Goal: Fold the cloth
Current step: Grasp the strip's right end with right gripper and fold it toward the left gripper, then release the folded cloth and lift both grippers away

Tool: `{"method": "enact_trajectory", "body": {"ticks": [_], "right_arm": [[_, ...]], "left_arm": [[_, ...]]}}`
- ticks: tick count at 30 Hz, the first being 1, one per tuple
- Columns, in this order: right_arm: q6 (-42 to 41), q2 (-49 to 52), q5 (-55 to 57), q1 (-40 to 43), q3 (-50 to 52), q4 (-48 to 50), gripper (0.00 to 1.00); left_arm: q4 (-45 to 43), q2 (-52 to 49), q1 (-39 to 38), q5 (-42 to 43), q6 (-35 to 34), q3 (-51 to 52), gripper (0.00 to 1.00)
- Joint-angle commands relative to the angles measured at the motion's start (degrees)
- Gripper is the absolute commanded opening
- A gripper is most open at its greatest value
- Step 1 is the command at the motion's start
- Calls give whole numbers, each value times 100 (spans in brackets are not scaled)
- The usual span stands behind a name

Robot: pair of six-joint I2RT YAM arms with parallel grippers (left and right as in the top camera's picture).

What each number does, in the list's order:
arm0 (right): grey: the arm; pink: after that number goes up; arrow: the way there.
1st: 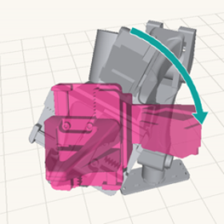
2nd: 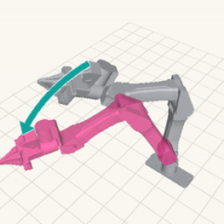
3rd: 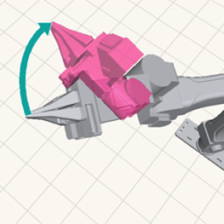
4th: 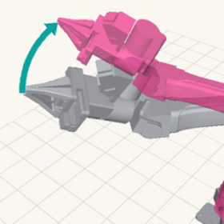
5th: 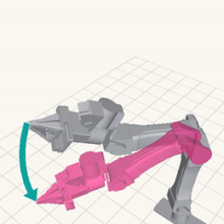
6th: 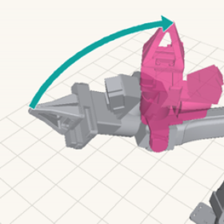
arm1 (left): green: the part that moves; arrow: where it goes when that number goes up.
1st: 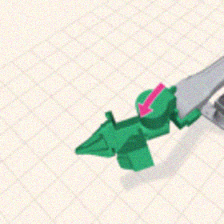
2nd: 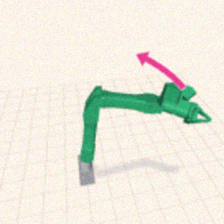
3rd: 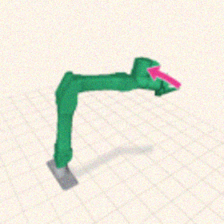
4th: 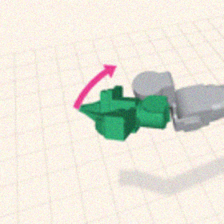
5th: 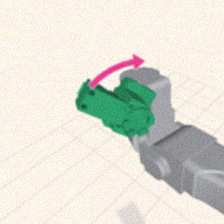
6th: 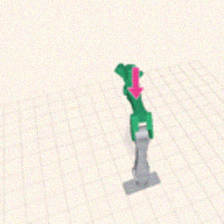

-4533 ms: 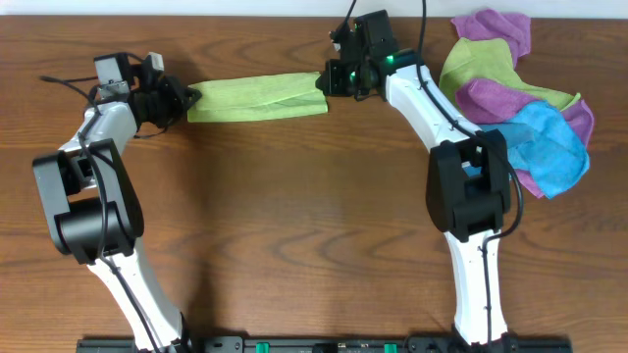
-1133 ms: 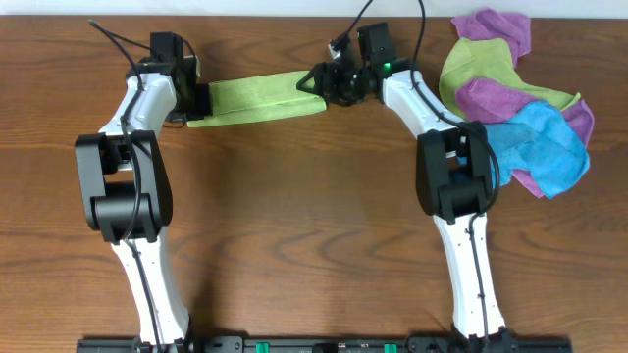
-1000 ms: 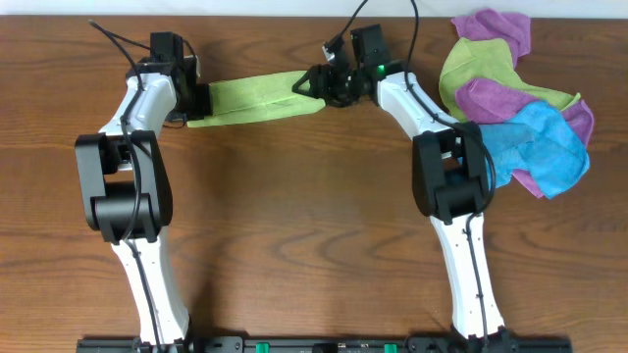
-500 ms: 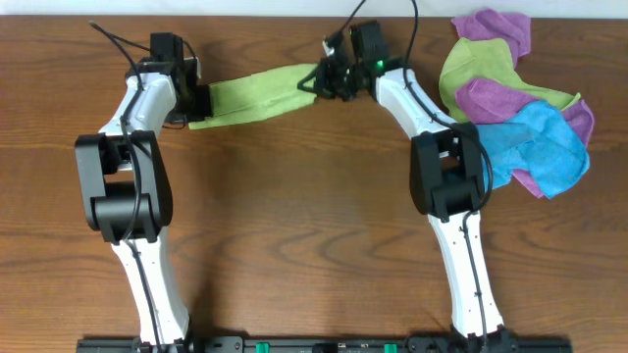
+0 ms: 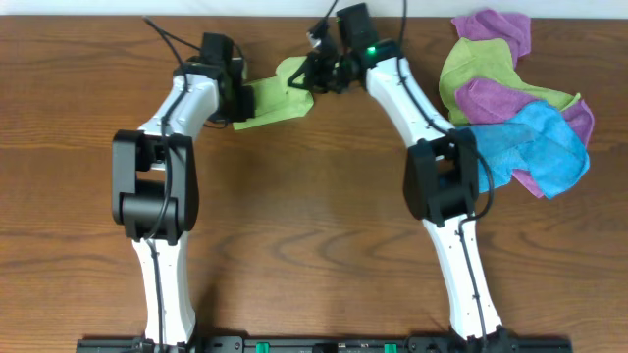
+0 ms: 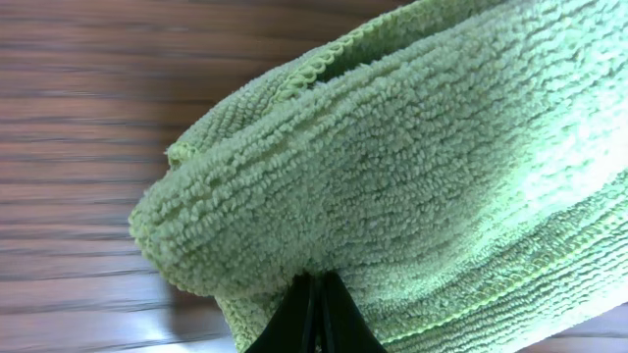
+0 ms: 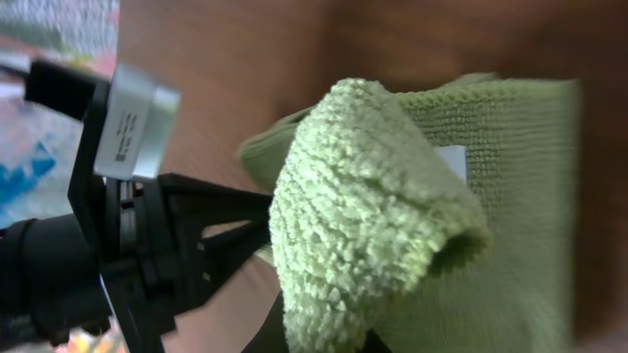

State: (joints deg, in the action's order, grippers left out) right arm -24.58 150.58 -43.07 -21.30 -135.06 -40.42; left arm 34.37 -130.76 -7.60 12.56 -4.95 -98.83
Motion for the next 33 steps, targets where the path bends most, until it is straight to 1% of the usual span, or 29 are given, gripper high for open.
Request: {"method": "enact_trajectory", "body": {"ticks": [1,7,11,15,19,23,27,30,33], "right_arm": [[393,-210,175,-179,-98,-162,2],[455,-210,214,-149,-98,-385,2],[542,-210,219,-151,-98,-476,2],[560,-210,223,-151,-98,-485,2],[560,-210,461,-179,-98,-479,1],[699,-210,933,-286,-98,-461,2],[1108,-210,2009,-614,-101,-409,2],[1445,-210,2557,-938,-101,-197,2],[1738,-210,3473,-1314,-101,-114,1]], "left_arm": [[-17,-208,-164,144,-240,44,5],[-52,-195,-133,164,-435,42,6],[-28,-35,-35,249,-428,-39,6],[85,546,127,249,-431,-295,6],[317,1676,361,251,-531,-400,6],[1071,2730,501,269,-577,-400,6],[2210,3567,505,229,-304,-400,6],[2688,3908,505,210,-232,-398,6],[2953,4162,505,188,-160,-398,6]]}}
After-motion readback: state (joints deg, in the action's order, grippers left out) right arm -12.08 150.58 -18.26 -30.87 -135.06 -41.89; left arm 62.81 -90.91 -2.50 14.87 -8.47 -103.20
